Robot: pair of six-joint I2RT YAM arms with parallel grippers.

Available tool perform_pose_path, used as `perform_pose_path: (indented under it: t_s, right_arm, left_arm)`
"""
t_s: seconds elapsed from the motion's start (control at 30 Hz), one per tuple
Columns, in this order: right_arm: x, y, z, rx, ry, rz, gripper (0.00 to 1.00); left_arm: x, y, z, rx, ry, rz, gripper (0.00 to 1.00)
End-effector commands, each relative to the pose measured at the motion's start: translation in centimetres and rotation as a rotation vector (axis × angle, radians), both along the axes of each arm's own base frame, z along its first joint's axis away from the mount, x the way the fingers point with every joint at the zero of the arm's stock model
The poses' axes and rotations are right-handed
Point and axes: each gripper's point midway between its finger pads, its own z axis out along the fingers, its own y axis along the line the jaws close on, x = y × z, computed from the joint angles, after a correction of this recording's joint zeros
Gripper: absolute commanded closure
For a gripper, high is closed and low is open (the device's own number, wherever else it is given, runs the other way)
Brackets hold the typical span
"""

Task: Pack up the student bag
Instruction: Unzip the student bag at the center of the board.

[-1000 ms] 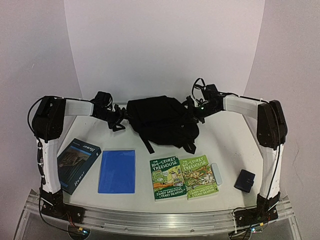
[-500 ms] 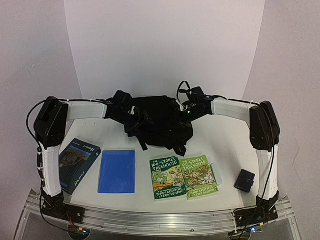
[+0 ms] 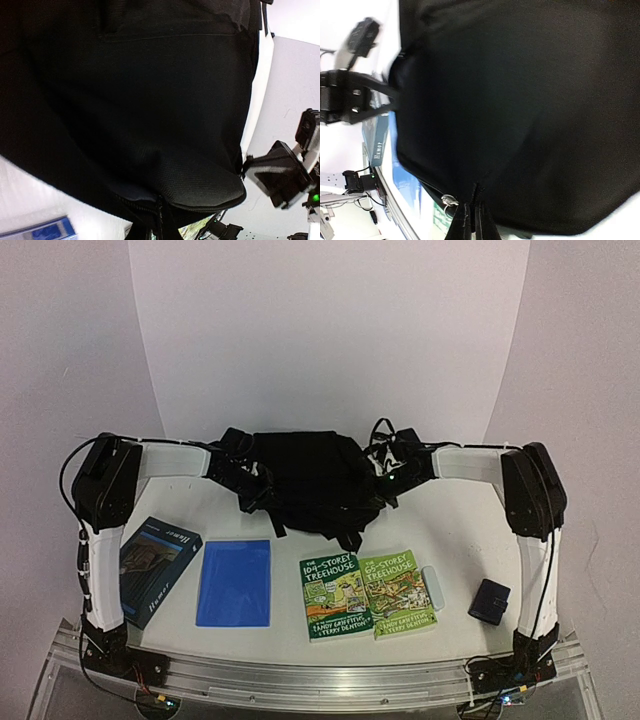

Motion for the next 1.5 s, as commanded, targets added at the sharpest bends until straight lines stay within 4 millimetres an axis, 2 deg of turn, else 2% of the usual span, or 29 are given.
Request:
perform_pose_path:
  t_s: [0.0, 0.07, 0.23, 0.3, 0.4, 0.43, 0.5, 0.57, 0.6, 0.67, 0.8, 0.9, 1.07, 1.13, 1.27, 1.37, 1.47]
  right_arm:
    - [2.4, -5.7, 2.5, -0.044, -0.091, -0.104, 1.0]
    - [2.8, -7.5, 2.2, -0.065, -0.092, -0.134, 1.0]
    - [4.0, -10.2, 1.5, -0.105, -0.109, -0.177, 1.0]
    - [4.5, -10.5, 1.5, -0.113, -0.122, -0.183, 1.0]
    - [4.6, -9.2, 2.5, -0.065, -0.118, -0.162, 1.0]
    - [4.5, -8.2, 3.0, -0.044, -0.121, -0.142, 1.0]
    - [3.8, -6.3, 3.8, -0.012, -0.124, -0.103, 1.0]
    - [3.0, -4.5, 4.3, 0.021, -0.113, -0.07, 1.0]
    - [2.6, -3.7, 4.5, 0.032, -0.107, -0.057, 1.0]
    - [2.1, -2.4, 4.7, 0.045, -0.107, -0.038, 1.0]
    - [1.9, -1.2, 5.1, 0.072, -0.099, -0.035, 1.0]
    - [1.9, -0.9, 5.3, 0.086, -0.091, -0.035, 1.0]
    - [1.8, -0.7, 5.7, 0.092, -0.087, -0.041, 1.0]
    - [1.8, -0.9, 5.5, 0.086, -0.085, -0.046, 1.0]
    - [1.7, -1.2, 5.0, 0.067, -0.086, -0.054, 1.0]
    - [1.8, -1.4, 4.6, 0.055, -0.084, -0.062, 1.0]
    - [2.1, -1.5, 4.4, 0.055, -0.084, -0.064, 1.0]
  left_arm:
    - [1.2, 4.6, 1.9, 0.041, -0.041, 0.074, 1.0]
    - [1.4, 5.8, 1.8, 0.046, -0.036, 0.084, 1.0]
    - [2.1, 8.3, 1.2, 0.061, -0.026, 0.095, 1.0]
    - [2.4, 9.1, 1.2, 0.066, -0.034, 0.089, 1.0]
    - [2.8, 9.2, 2.3, 0.068, -0.087, 0.027, 0.99]
    - [2.8, 8.6, 3.4, 0.069, -0.14, -0.027, 0.93]
    - [2.1, 7.0, 6.1, 0.091, -0.269, -0.141, 0.75]
    - [1.0, 5.5, 8.6, 0.115, -0.379, -0.235, 0.36]
    - [0.4, 5.1, 9.5, 0.126, -0.414, -0.264, 0.25]
    - [-0.7, 4.2, 11.2, 0.142, -0.467, -0.317, 0.17]
    - [-2.4, 1.4, 12.6, 0.202, -0.609, -0.456, 0.14]
    - [-3.2, -1.6, 11.9, 0.254, -0.733, -0.585, 0.12]
    - [-2.1, -5.8, 11.0, 0.301, -0.867, -0.738, 0.12]
    - [-1.9, -7.2, 9.9, 0.304, -0.869, -0.78, 0.14]
    - [-2.0, -8.7, 9.0, 0.269, -0.866, -0.805, 0.19]
    - [-3.4, -9.3, 7.5, 0.263, -0.833, -0.858, 0.26]
    - [-4.8, -9.6, 6.1, 0.276, -0.809, -0.896, 0.27]
